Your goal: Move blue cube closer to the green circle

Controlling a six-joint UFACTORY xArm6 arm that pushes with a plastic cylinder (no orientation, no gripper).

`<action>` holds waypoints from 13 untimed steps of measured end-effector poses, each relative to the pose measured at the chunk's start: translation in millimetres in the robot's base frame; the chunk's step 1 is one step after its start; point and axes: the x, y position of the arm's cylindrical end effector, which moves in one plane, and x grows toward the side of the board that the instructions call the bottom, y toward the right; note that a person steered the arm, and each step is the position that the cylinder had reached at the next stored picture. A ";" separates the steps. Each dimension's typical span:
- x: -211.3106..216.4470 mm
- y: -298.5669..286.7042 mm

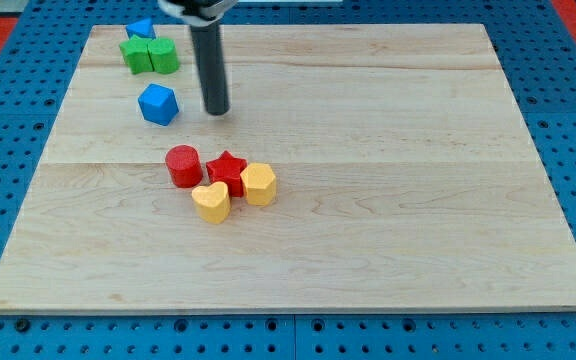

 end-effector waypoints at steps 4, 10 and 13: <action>-11.9 -58.0; -47.6 3.1; -130.5 0.2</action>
